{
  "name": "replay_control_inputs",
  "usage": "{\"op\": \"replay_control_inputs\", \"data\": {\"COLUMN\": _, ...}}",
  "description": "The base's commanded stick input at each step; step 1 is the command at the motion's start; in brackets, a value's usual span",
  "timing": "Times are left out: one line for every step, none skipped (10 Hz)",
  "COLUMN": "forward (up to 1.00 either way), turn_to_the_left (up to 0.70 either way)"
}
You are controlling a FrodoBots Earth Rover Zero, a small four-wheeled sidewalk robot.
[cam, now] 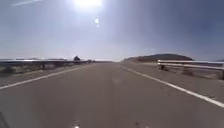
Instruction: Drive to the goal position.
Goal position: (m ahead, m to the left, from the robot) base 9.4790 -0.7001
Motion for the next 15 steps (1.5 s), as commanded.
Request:
{"op": "replay_control_inputs", "data": {"forward": 1.0, "turn_to_the_left": 0.0}}
{"op": "replay_control_inputs", "data": {"forward": 1.0, "turn_to_the_left": 0.0}}
{"op": "replay_control_inputs", "data": {"forward": 1.0, "turn_to_the_left": 0.0}}
{"op": "replay_control_inputs", "data": {"forward": 1.0, "turn_to_the_left": 0.0}}
{"op": "replay_control_inputs", "data": {"forward": 1.0, "turn_to_the_left": 0.0}}
{"op": "replay_control_inputs", "data": {"forward": 1.0, "turn_to_the_left": 0.0}}
{"op": "replay_control_inputs", "data": {"forward": 1.0, "turn_to_the_left": 0.0}}
{"op": "replay_control_inputs", "data": {"forward": 1.0, "turn_to_the_left": 0.0}}
{"op": "replay_control_inputs", "data": {"forward": 1.0, "turn_to_the_left": 0.0}}
{"op": "replay_control_inputs", "data": {"forward": 1.0, "turn_to_the_left": 0.0}}
{"op": "replay_control_inputs", "data": {"forward": 1.0, "turn_to_the_left": 0.0}}
{"op": "replay_control_inputs", "data": {"forward": 1.0, "turn_to_the_left": 0.0}}
{"op": "replay_control_inputs", "data": {"forward": 1.0, "turn_to_the_left": 0.25}}
{"op": "replay_control_inputs", "data": {"forward": 1.0, "turn_to_the_left": 0.12}}
{"op": "replay_control_inputs", "data": {"forward": 1.0, "turn_to_the_left": 0.0}}
